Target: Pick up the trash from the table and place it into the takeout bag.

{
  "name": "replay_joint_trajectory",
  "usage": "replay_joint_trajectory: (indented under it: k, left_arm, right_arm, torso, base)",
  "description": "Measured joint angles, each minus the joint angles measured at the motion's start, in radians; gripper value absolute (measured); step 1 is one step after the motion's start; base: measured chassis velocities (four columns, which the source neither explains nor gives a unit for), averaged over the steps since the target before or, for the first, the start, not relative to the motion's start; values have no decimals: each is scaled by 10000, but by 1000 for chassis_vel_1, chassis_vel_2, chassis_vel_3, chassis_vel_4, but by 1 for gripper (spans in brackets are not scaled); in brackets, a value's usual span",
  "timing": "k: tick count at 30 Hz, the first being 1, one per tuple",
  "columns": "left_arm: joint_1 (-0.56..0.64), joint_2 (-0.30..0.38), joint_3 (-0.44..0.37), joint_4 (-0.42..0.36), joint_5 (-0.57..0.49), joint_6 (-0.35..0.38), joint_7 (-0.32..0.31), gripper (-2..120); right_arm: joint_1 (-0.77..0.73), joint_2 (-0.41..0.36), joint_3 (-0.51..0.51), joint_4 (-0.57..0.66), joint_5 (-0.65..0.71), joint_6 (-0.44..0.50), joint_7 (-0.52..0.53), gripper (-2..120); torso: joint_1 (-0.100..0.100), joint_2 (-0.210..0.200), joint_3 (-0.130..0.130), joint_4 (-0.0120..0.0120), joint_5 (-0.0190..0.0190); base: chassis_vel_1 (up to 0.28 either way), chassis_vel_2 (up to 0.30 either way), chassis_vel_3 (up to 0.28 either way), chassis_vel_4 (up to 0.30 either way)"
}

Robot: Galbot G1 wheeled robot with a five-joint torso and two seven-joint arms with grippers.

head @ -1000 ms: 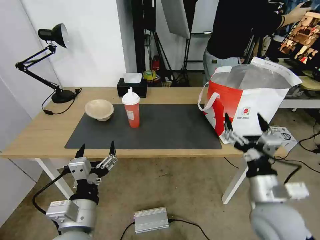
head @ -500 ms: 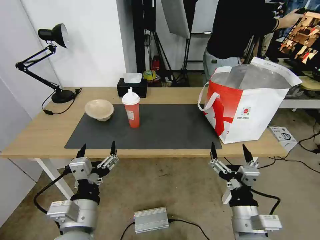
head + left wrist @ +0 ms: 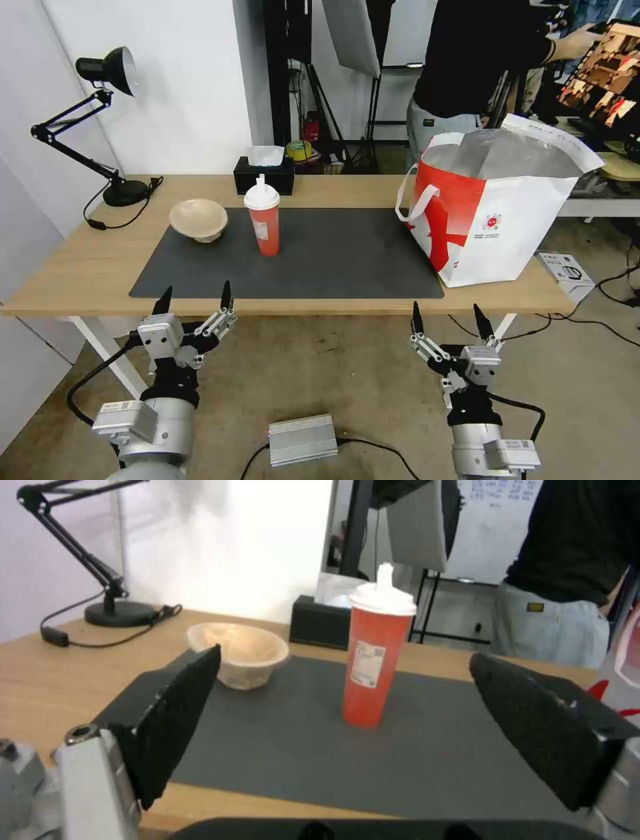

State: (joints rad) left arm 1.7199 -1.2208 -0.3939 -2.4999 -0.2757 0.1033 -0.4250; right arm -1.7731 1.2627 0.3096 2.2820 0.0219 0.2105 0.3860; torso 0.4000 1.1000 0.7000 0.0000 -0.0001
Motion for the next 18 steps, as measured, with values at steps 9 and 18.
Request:
replay_joint_trajectory:
  k: [9,18]
  left_arm:
    - [34,36,-37,0,-31,-15,-13,100]
    - [157,30,-99,0,8,-68,-17,100]
  right_arm:
    - [-96,153,-226,-116,-237,-4,-29,100]
    - [-97,207,-382,-219,-374,-5,-33,100]
  torso:
    - [0,0,0,0,0]
    - [0,0,0,0,0]
  base:
    - [0,0,0,0]
    - [0,0,0,0]
